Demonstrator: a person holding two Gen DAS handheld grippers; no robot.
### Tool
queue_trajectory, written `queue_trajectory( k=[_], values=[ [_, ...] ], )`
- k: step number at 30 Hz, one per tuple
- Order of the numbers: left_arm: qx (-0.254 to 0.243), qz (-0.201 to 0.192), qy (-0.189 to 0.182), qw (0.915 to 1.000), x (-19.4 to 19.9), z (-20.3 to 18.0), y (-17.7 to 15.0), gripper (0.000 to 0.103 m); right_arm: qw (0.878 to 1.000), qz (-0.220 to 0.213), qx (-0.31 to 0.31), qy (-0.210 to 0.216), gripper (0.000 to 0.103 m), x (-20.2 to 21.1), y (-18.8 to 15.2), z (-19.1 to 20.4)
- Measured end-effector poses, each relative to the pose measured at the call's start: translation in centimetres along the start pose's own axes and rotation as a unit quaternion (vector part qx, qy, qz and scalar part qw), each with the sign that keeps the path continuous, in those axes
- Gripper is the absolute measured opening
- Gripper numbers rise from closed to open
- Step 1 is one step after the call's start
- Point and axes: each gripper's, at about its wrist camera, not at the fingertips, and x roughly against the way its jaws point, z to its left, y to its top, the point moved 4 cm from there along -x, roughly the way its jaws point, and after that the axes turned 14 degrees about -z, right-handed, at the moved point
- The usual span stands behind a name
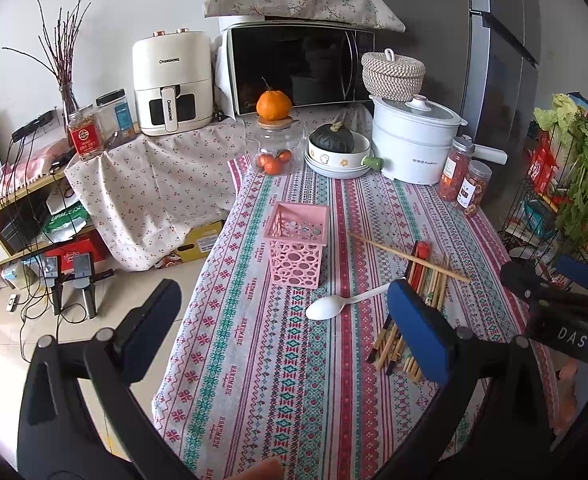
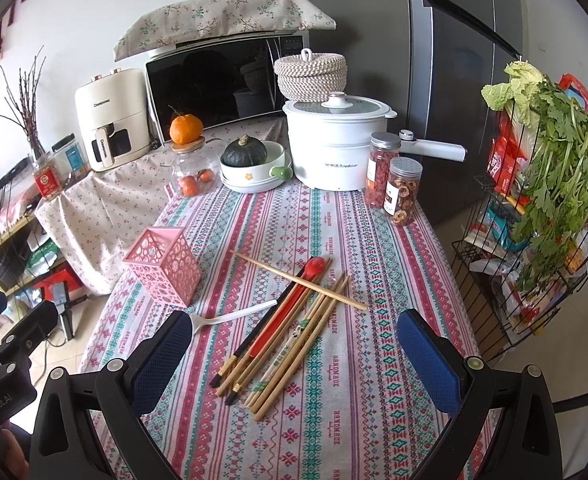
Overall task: Organize utensils
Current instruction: 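Reach the left tool to the chopstick pile and grasp a wooden chopstick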
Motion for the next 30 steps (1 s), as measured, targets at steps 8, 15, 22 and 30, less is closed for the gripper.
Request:
queue_trajectory(
  k=[8, 15, 22, 30],
  values=[
    [-0.038, 0.038, -0.077, 0.9955, -3.0, -2.6, -0.1, 0.102, 0.999, 0.017, 0.000, -0.027, 0.103, -2.6, 0.6, -2.4],
    [-0.047, 0.118, -0.108, 0.9860, -7.0, -5.6, -0.3, 0.102, 0.994, 0.080, -0.071, -0.031, 0.103, -6.6, 0.4, -6.8],
    [-0.001, 0.194, -0.147, 0.9700, -11.6, -9.6, 0.3, 0.096, 0.985, 0.130, -0.094, -0.061, 0.103, -9.8, -0.8, -10.4],
    [0.058, 0.267, -0.107, 0.9561, -20.7, -12.7, -2.2, 0.057, 0.980, 0.141, -0.128, -0.061, 0.103, -10.4, -1.4, -12.3]
  ],
)
